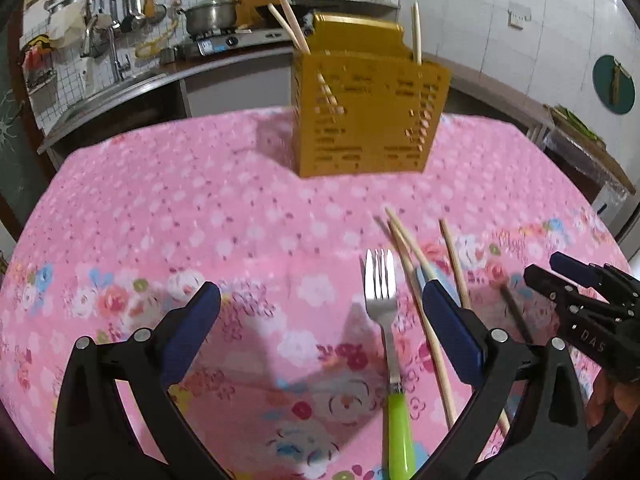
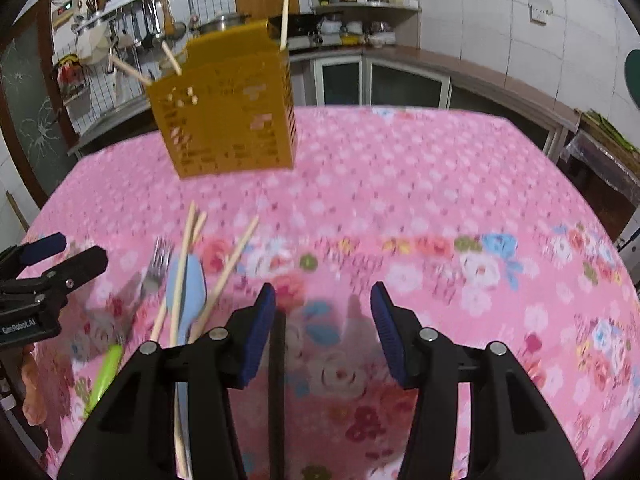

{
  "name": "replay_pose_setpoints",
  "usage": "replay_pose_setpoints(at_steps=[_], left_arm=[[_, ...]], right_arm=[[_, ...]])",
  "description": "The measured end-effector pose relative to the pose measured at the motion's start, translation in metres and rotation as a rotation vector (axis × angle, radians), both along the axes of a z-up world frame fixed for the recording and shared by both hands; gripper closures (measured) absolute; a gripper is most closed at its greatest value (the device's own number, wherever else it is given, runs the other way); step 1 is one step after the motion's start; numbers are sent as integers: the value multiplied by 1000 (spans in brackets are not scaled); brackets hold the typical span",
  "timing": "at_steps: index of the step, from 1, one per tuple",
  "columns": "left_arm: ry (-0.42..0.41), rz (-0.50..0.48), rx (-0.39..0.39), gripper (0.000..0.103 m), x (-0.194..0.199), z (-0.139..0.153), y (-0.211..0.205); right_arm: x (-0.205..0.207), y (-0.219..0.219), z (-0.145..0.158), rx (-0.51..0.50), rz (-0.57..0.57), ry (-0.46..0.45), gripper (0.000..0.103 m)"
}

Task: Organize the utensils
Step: 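Lower the left tool to the green-handled fork while the right tool reaches a metal rod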

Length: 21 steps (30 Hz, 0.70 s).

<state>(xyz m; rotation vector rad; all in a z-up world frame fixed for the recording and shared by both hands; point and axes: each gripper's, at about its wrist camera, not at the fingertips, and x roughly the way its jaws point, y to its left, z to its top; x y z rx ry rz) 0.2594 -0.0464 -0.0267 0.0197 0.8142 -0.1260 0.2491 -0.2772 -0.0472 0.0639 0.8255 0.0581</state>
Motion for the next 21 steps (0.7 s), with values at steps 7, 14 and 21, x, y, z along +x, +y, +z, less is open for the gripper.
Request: replay_pose_setpoints(at_steps=[7, 14, 21], left_arm=[[60, -20, 14, 6, 1, -16, -9], [114, -14, -10, 12, 6, -25, -8], [135, -22, -39, 21, 9, -28, -7]], right_arm=[[-1, 14, -16, -36, 30, 84, 63], [-1, 19, -20, -61, 26, 112, 66], [-4, 19, -19, -69, 36, 112, 70]])
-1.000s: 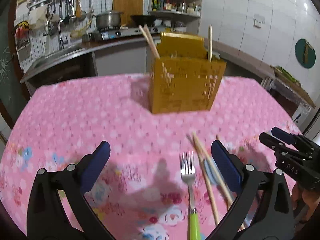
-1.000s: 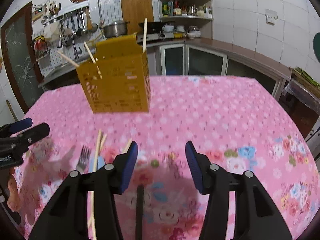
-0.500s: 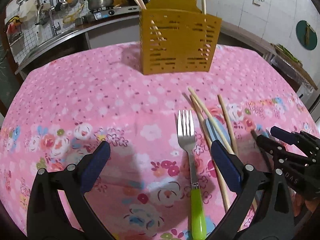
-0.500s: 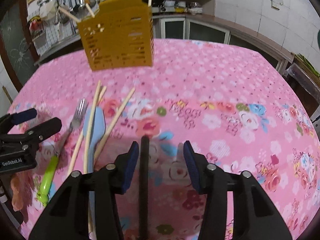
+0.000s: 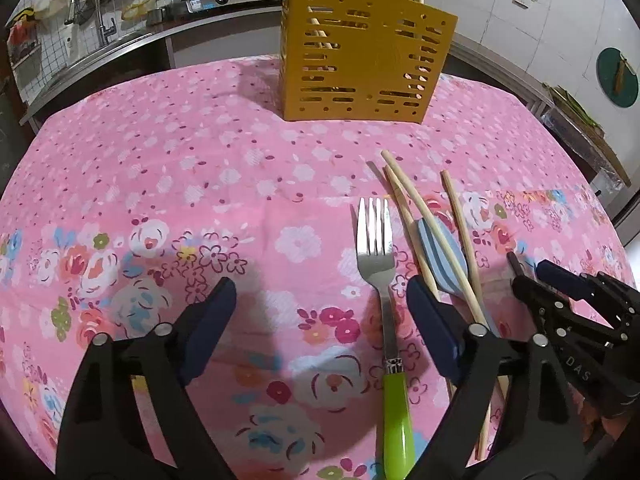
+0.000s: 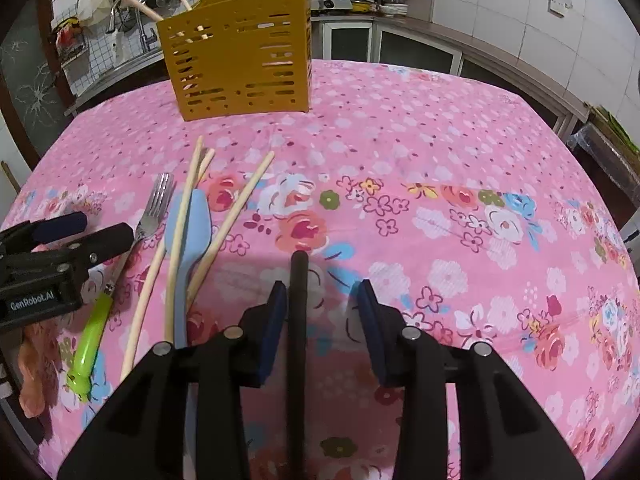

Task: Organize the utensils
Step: 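Lower the left tool to the green-handled fork while the right tool reaches a metal rod, then close the left tool on the fork handle while the right tool grips the metal rod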

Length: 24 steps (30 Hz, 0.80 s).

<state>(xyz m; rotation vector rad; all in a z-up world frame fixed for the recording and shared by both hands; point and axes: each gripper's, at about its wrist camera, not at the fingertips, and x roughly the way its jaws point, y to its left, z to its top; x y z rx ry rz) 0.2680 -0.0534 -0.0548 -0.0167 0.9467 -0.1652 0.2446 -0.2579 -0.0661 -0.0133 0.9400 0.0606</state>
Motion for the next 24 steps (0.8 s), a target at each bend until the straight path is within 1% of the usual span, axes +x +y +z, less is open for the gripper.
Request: replay_pose_setpoints(at_steps=[1, 3, 5, 7, 8, 12, 14, 15, 18, 20, 23, 24], left_arm=[[2, -3, 0, 22, 0, 0, -1], [2, -8, 3, 22, -1, 0, -2], [2, -15, 6, 23, -1, 0, -3], [5, -21, 8, 24, -1, 0, -4], [8, -23, 7, 26, -1, -1, -5], [22, -21, 21, 31, 4, -4, -6], [29, -27, 25, 37, 8, -3, -9], [37, -34, 22, 38, 9, -3, -11], [60, -45, 40, 46, 12, -3, -17], [77, -53, 81, 56, 13, -3, -25], [98, -59, 88, 69, 11, -1, -27], [104, -64, 88, 71, 12, -1, -28]], right_arm=[[0, 1, 0, -9, 1, -3, 72], [3, 1, 0, -17, 4, -7, 85], [7, -1, 1, -17, 1, 0, 93], [11, -5, 1, -19, -9, 3, 94], [14, -9, 1, -9, -17, 7, 94], [26, -20, 1, 24, -30, 22, 94], [31, -22, 1, 35, -28, 33, 94], [32, -21, 1, 34, -27, 39, 94], [35, -21, 1, 35, -28, 59, 94], [36, -21, 1, 31, -27, 68, 94], [37, -20, 1, 26, -29, 83, 94], [37, -20, 1, 22, -27, 86, 94]])
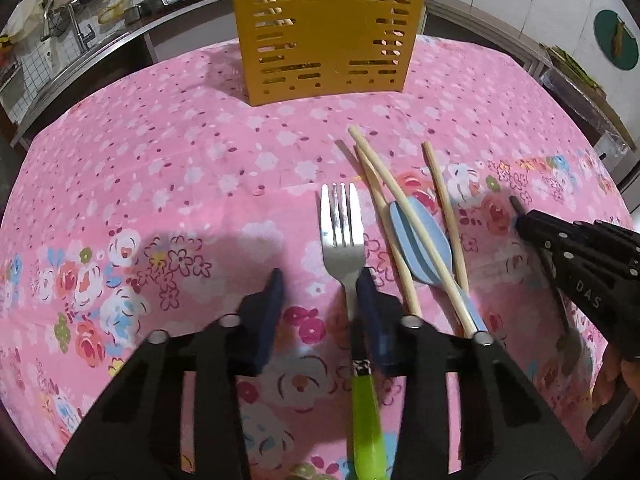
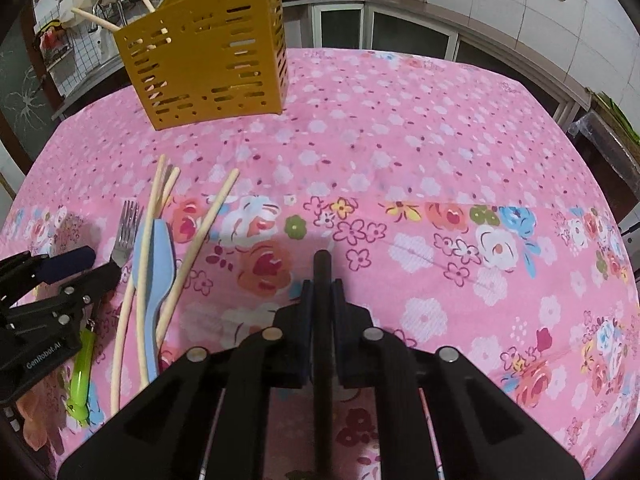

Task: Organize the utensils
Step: 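Close the left tool on the fork handle while the right tool grips the metal rod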

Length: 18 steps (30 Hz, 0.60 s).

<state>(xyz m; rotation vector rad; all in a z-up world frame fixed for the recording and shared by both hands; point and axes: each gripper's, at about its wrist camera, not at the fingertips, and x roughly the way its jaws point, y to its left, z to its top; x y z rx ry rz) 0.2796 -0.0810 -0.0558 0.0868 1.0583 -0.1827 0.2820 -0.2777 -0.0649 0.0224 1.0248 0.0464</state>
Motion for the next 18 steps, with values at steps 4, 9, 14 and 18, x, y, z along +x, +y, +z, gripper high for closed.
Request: replay_pose_setpoints(at_steps=[4, 9, 14, 18], left_arm=[[9, -12, 11, 90, 4, 0, -6], [11, -13, -7, 95, 8, 1, -6], [7, 6, -49, 98, 7, 4, 5], [-36, 28, -90, 99, 2, 15, 17]], right_arm=[[3, 0, 0, 6, -9, 0, 94], [3, -3, 0, 27, -14, -5, 94], [-1, -4, 5, 44, -21, -33, 94], [-6, -6, 16, 79, -24, -84, 94]])
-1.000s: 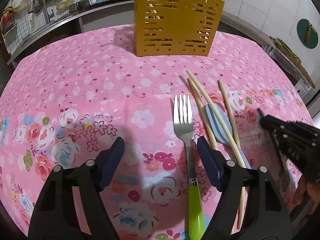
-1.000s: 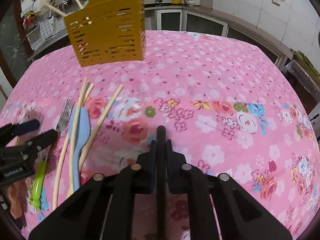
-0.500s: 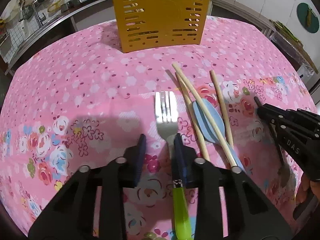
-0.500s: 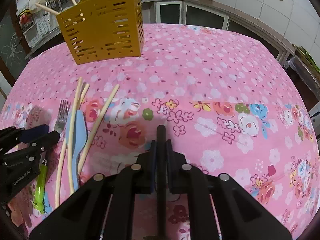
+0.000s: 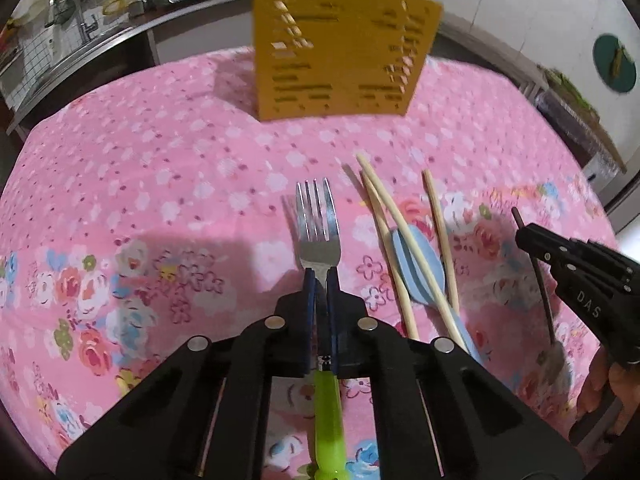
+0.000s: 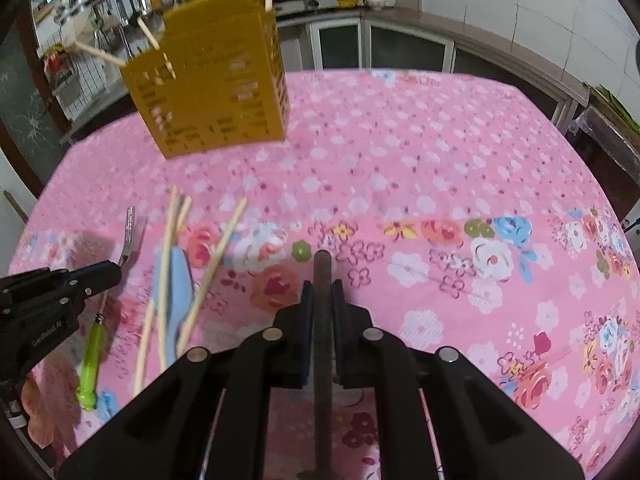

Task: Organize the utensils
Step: 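Close the left tool on the fork handle while the right tool grips the metal rod, then lift the fork with the left tool and carry it over the caddy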

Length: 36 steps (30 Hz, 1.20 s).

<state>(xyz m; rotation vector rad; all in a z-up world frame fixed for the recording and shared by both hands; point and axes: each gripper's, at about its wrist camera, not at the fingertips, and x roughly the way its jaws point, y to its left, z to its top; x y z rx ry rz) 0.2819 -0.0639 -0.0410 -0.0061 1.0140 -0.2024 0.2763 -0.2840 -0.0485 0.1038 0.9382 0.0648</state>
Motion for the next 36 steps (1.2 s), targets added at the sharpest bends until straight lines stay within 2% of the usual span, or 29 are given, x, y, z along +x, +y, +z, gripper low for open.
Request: replay_pose_setpoints(at_steps=[6, 10, 15, 22, 25, 31, 33, 34, 35, 36], left_arm=[[-104, 39, -51, 99, -7, 26, 16], [-205, 48, -78, 99, -14, 45, 24], [-269, 59, -111, 99, -15, 59, 31], [-356, 68, -153, 103, -17, 76, 40], [-346, 60, -144, 103, -12, 78, 39], [-200, 60, -131, 102, 13, 56, 39], [-157, 62, -118, 93, 22, 46, 39], [-134, 63, -107, 80, 27, 39, 38], [-108, 63, -92, 63, 33, 33, 37], [-93, 65, -83, 57, 36, 29, 36]], right_arm=[[-9, -3, 18, 49, -6, -94, 94], [-13, -5, 30, 67, -7, -165, 94], [-15, -11, 47, 108, -15, -262, 94], [-15, -17, 62, 136, -22, -338, 94], [-11, -18, 64, 139, -22, -353, 94], [10, -13, 40, 96, -5, -213, 94], [15, -13, 27, 86, -6, -175, 94], [18, -13, 22, 78, -5, -159, 94], [22, -13, 17, 71, -7, -142, 94], [25, -13, 13, 64, -8, -129, 94]])
